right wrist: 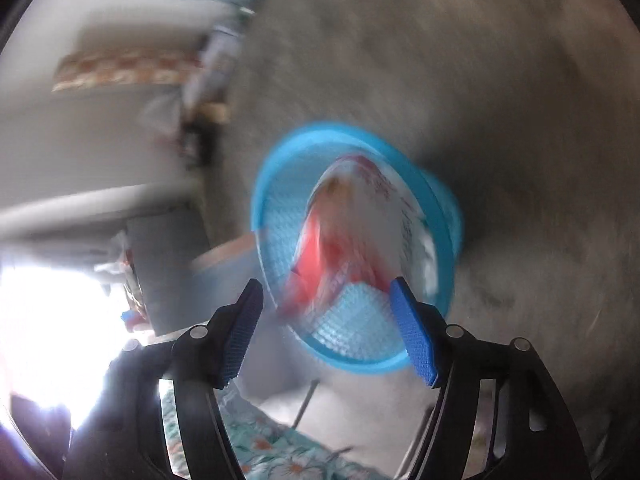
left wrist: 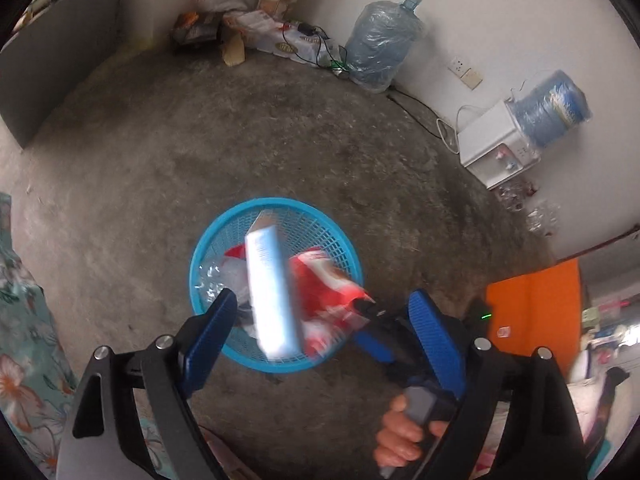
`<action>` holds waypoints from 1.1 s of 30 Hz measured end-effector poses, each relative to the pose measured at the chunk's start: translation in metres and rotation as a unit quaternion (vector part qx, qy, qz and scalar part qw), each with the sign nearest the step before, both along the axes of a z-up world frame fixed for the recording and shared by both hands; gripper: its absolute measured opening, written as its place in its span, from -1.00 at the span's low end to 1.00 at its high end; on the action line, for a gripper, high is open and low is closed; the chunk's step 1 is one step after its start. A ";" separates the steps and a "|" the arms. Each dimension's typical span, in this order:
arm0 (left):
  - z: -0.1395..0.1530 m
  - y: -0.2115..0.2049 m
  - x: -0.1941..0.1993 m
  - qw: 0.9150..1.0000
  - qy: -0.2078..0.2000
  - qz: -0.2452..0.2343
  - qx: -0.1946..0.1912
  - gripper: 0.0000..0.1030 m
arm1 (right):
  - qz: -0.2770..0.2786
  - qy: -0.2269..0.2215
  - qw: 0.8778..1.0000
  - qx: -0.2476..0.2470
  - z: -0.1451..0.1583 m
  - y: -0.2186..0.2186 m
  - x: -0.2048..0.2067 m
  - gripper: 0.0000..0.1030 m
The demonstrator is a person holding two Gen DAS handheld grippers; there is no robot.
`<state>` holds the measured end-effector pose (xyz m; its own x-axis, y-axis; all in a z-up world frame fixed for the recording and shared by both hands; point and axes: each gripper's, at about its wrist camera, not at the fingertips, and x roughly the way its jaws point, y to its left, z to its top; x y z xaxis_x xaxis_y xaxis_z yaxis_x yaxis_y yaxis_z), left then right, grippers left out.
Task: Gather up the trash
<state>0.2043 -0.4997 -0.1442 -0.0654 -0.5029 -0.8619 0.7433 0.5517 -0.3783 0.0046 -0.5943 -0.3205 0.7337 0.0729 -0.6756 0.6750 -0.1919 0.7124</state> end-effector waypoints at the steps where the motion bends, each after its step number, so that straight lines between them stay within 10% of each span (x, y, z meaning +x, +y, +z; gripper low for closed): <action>1: 0.002 0.004 0.001 1.000 -0.002 0.001 -0.006 0.66 | -0.004 -0.007 1.000 0.005 -0.002 0.004 -0.005 0.24; 11: 0.082 0.080 0.004 0.995 -0.024 0.032 -0.095 0.66 | 0.023 -0.039 0.998 -0.050 0.036 0.030 -0.034 0.34; 20: 0.176 0.239 -0.040 0.972 -0.119 0.095 -0.180 0.80 | 0.116 -0.048 0.968 -0.216 0.150 0.088 -0.028 0.34; 24: 0.202 0.321 -0.077 0.950 -0.198 0.160 -0.179 0.89 | 0.194 -0.066 0.916 -0.344 0.228 0.152 -0.014 0.46; 33: 0.213 0.462 -0.147 0.890 -0.304 0.322 -0.107 0.89 | 0.306 -0.113 0.738 -0.591 0.349 0.320 -0.011 0.85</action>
